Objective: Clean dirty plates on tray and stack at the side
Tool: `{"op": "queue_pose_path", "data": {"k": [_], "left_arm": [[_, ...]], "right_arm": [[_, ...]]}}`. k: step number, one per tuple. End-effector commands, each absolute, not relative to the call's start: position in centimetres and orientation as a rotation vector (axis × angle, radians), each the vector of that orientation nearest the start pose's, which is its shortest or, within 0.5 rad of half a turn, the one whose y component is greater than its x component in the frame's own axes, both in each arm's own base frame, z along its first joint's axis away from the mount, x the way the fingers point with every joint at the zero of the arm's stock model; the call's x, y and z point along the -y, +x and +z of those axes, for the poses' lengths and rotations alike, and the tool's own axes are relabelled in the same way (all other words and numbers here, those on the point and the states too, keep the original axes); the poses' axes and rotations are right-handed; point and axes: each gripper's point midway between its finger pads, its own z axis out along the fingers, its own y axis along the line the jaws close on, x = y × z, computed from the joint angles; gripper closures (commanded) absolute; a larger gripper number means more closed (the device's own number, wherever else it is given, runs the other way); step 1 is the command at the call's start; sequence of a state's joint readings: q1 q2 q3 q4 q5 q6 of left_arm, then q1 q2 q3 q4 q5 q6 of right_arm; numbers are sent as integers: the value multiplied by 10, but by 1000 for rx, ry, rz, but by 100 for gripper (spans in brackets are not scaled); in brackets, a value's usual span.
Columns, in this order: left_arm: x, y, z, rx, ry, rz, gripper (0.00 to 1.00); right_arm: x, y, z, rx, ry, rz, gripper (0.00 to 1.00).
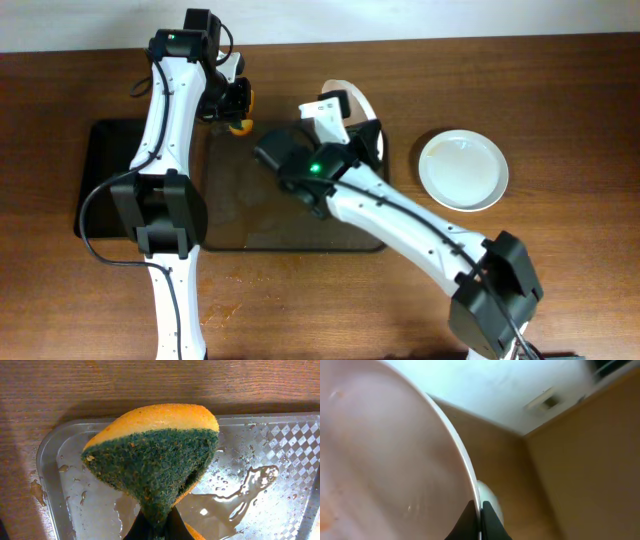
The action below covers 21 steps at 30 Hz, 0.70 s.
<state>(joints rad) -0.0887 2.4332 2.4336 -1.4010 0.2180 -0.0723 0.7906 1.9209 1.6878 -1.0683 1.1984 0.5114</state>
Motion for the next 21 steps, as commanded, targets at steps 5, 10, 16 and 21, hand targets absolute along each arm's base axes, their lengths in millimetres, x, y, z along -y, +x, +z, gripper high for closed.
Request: {"op": "queue_pose_path", "data": {"k": [5,10,16,21], "left_arm": [[82,499,101,-2989,44,-336,99],[82,499,101,-2989,44,-336,99],[42,491,111,-3023,-39,-179,100],[-36,483,144,-2984,-263,-118,100]], "right_arm": [[-48,404,219,-2570,409,-209,96],[89,376,162,-2687,880,-55,96],[100,355,79,-2724,954,20,96],[92,362,59,-2670,992,95,46]]}}
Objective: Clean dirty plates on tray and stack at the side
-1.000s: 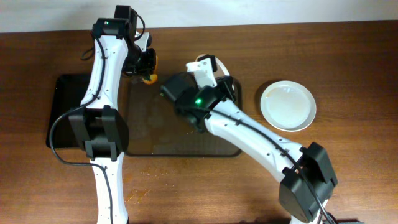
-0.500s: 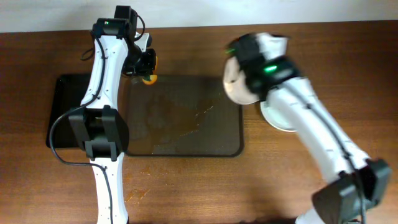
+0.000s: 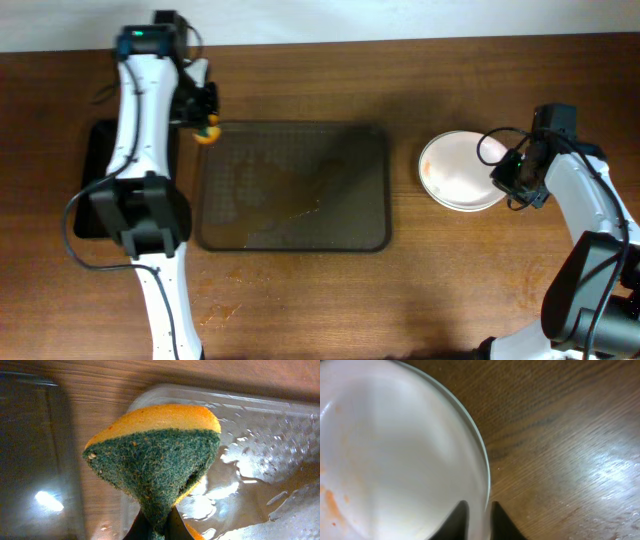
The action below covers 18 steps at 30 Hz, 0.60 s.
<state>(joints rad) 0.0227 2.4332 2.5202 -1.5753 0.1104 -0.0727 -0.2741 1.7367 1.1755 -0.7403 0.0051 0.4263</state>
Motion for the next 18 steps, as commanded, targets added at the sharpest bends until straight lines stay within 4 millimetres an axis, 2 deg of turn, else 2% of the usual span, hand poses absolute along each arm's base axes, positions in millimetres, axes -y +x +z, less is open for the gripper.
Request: {"op": "queue_pose_path", "data": {"k": [1,2,3,4,7,10,13,17,18], "left_arm": [[-47,482,144,-2984,-296,-108,99],[-67,477,143,-2992,-342,-38,100],[-77,473,143,-2999,-369,0,99],[-90,467,142,-3005,-448,45,100],[-100,452,141,-3048,-511,69,100],[-121,441,136,-3073,-553,250,99],[-133,432,118,-3112,-607,268,100],[-156,420,81,-3154,-689,287,99],[-159,417,76,-3159,-706,281,78]], "right_arm": [[81,372,62,-2662,925,203,40],[69,379,66,-2658,862,307,28],[61,383,69,-2655,835,357,26],[47,389,76,-2666,736,399,24],[7,401,97,-2701,529,415,20],[-36,413,115,-2691,371,445,18],[-51,412,115,-2701,315,437,18],[-54,411,115,-2703,307,440,18],[-54,411,115,-2704,307,440,18]]}}
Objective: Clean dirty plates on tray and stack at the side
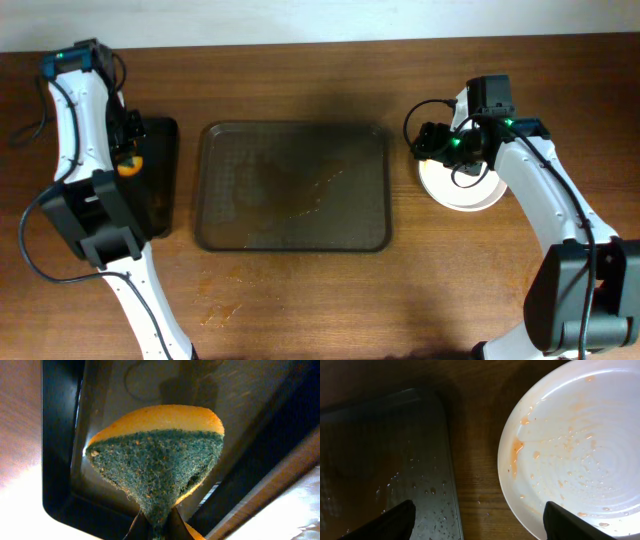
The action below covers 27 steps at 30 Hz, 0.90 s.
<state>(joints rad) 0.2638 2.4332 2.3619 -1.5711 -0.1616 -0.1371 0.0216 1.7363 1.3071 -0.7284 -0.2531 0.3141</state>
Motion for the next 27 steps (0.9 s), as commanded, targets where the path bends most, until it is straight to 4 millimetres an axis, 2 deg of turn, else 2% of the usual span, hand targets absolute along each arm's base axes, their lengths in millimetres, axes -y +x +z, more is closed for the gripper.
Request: {"op": "queue_pose_path", "data": {"k": [1,2,3,6,8,10,12,13,14,16,17,20,21,22,23,25,27], "left_arm": [[-164,415,71,-3160,-727,279,45],[-167,414,68,-3159,-737,279,19],[-169,414,68,-3156,-745,279,2],[-166,420,77,-3118,-779,249,1],[-161,429,104,-3067,-755,229,1],[-148,440,151,-2965,-689,230,1],[-127,450,208,-2827,-601,220,1],[-119,451,227,-2779,-569,213,1],[-104,450,255,-2715,-520,201,1],[-88,446,278,-2669,-470,187,1],[-76,445,287,-2652,-437,177,1],[-66,440,288,-2671,-406,177,1],[-65,440,288,-2671,-405,177,1],[-66,440,288,-2671,-406,177,1],[-66,440,288,-2671,-406,177,1],[-66,440,288,-2671,-406,177,1],[-66,440,288,-2671,-406,177,1]], "right_arm": [[-54,411,115,-2703,307,440,18],[-54,411,115,-2703,307,439,18],[-54,411,115,-2703,307,439,18],[-54,411,115,-2704,282,433,17],[-53,409,119,-2712,271,428,16],[-49,408,132,-2727,251,391,15],[-40,407,156,-2736,250,313,15],[-39,406,173,-2734,244,305,15],[-37,404,196,-2727,247,284,15],[-33,401,223,-2706,251,254,15],[-31,394,250,-2683,249,241,18],[-30,365,327,-2574,197,242,20],[-30,355,344,-2544,192,246,19],[-30,340,362,-2517,186,252,14],[-30,324,378,-2485,181,254,2],[-29,296,397,-2436,173,257,2],[-28,285,408,-2394,167,259,2]]}}
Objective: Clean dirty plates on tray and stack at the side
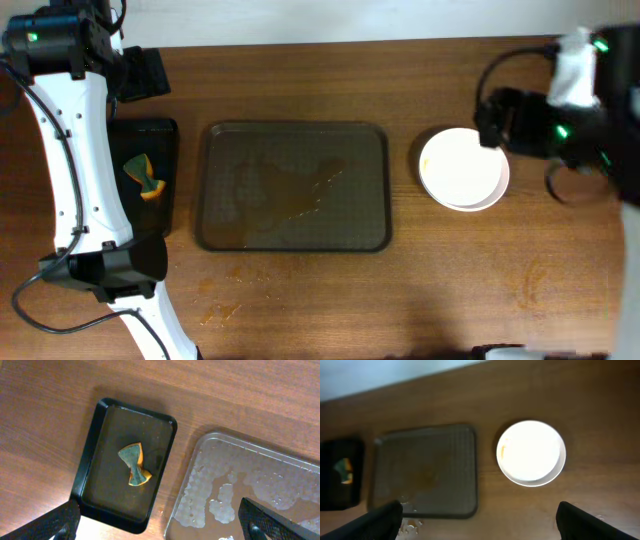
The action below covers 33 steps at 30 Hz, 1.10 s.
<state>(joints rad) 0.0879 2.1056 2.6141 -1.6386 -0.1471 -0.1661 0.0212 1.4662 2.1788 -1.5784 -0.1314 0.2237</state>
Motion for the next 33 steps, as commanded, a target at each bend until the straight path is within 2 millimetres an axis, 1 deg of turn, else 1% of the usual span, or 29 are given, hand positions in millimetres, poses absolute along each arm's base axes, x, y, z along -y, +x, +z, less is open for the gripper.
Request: {"op": "queue_pose_path", "data": {"k": [1,4,5,6,7,8,9,10,11,13,14,15,16,18,19,20,21,24,26,29,32,33], "left_arm": [[-66,440,288,-2671,-406,177,1],[-66,440,288,-2671,-406,177,1],[-66,440,288,-2671,-406,177,1],[-66,440,288,-2671,-406,177,1],[-66,440,288,-2671,-406,177,1],[-66,440,288,-2671,-406,177,1],[-66,440,288,-2671,-406,177,1],[-66,440,288,-2671,-406,177,1],[-66,440,288,-2671,-406,177,1],[-66,440,288,-2671,-406,177,1],[-66,440,288,-2671,-406,177,1],[-66,440,288,-2671,-406,177,1],[-66,440,288,-2671,-406,177,1],[-66,440,288,-2671,-406,177,1],[-66,440,288,-2671,-406,177,1],[-66,440,288,-2671,-406,177,1],[-66,440,288,-2671,-406,177,1],[-66,440,288,-2671,-406,177,1],[-66,440,288,-2671,-406,177,1],[-66,440,288,-2671,-406,177,1],[-66,440,288,-2671,-406,177,1],[-66,440,288,-2671,-406,177,1]], "right_arm": [[-28,281,412,-2381,165,260,2],[-25,278,413,-2375,168,239,2],[-17,277,411,-2381,191,178,2],[-13,277,411,-2382,196,147,2],[-8,282,415,-2356,144,94,2],[-8,289,424,-2304,62,63,2],[-11,299,441,-2209,-54,34,2],[-15,303,455,-2112,-148,12,2],[-15,300,458,-2073,-149,9,2],[-14,296,451,-1987,-145,3,2],[-14,298,442,-1912,-141,-2,2],[-14,295,426,-1847,-136,-1,2],[-14,291,406,-1811,-104,19,2],[-14,276,349,-1774,-11,92,2],[-13,274,339,-1764,12,108,2],[-10,267,305,-1738,74,148,2],[-10,260,281,-1713,77,153,2],[-10,250,233,-1673,74,152,2],[-9,248,216,-1611,71,149,2],[-7,247,202,-1537,75,138,2],[-7,246,187,-1521,74,139,2],[-7,247,181,-1547,77,136,2]]}}
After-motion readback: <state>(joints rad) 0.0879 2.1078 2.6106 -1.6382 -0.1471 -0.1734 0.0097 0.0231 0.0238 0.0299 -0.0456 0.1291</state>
